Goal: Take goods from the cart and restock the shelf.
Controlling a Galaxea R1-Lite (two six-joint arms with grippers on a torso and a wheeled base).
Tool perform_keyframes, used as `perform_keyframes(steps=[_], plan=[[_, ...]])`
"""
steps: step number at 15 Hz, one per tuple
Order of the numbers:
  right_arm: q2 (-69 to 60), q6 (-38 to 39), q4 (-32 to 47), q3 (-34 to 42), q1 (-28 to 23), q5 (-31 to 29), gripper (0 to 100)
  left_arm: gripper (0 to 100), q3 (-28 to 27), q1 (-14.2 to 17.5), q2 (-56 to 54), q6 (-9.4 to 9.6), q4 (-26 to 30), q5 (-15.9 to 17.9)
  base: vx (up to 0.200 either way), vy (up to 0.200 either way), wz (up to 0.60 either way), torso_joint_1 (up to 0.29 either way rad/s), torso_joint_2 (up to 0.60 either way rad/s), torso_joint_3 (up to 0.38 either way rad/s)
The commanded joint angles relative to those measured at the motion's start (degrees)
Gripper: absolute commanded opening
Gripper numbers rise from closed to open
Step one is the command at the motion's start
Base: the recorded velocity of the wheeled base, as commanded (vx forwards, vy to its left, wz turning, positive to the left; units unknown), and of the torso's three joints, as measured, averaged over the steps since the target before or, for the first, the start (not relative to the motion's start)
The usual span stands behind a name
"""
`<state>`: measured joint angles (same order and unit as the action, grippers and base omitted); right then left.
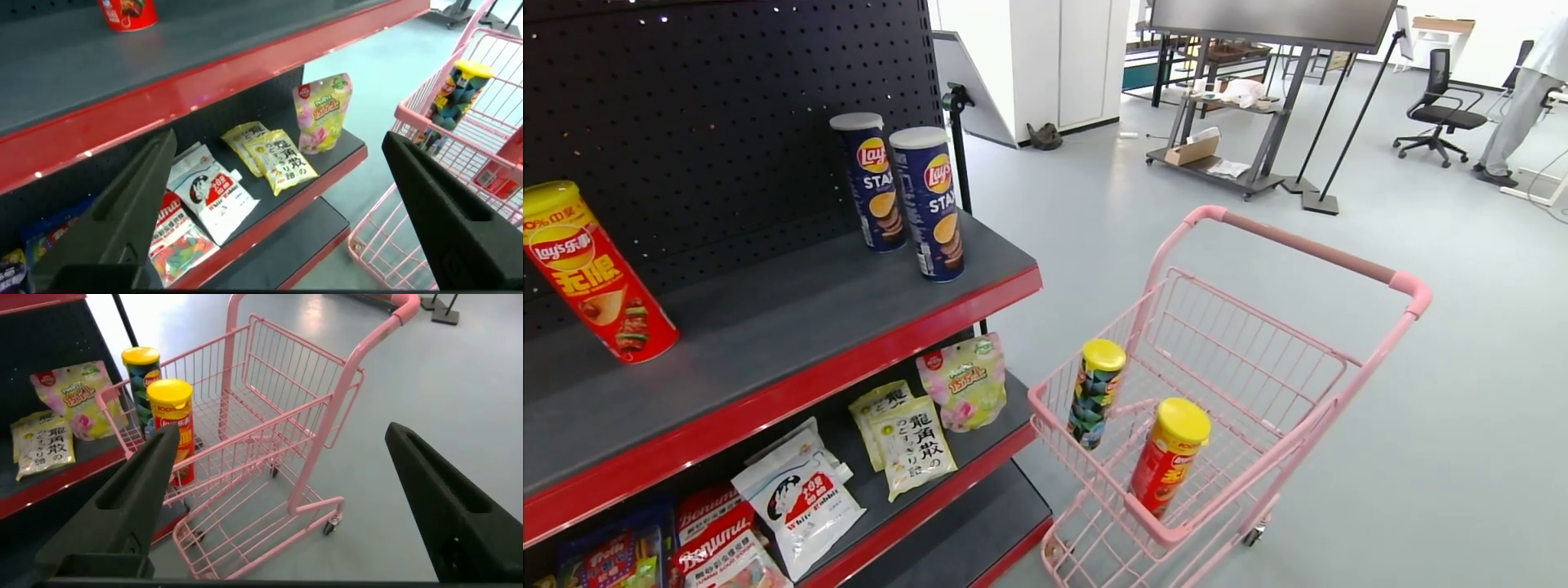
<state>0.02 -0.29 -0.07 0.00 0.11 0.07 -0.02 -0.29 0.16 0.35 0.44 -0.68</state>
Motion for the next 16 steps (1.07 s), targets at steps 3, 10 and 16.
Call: perform_keyframes(steps=[3,10,16], plan=[[0.0,-0.1,0.0,0.0,0.1,0.0,100,100,0.0,0.0,0.0,0.0,0.0,0.0,0.0,0.0,0.0,-0.144,0.37,0.23],[0.1,-0.1,0.0,0.0,0.1,0.1,100,100,0.0,0.0,0.0,0.09,0.0,0.0,0.0,0.0,0.0,-0.146,0.4,0.249],[6.8,-0.1,-0.4,-1.6,7.1,2.7,100,100,-0.1,0.0,0.0,0.17,0.1,0.2,0.0,0.0,0.0,-0.013,0.04,0.024]])
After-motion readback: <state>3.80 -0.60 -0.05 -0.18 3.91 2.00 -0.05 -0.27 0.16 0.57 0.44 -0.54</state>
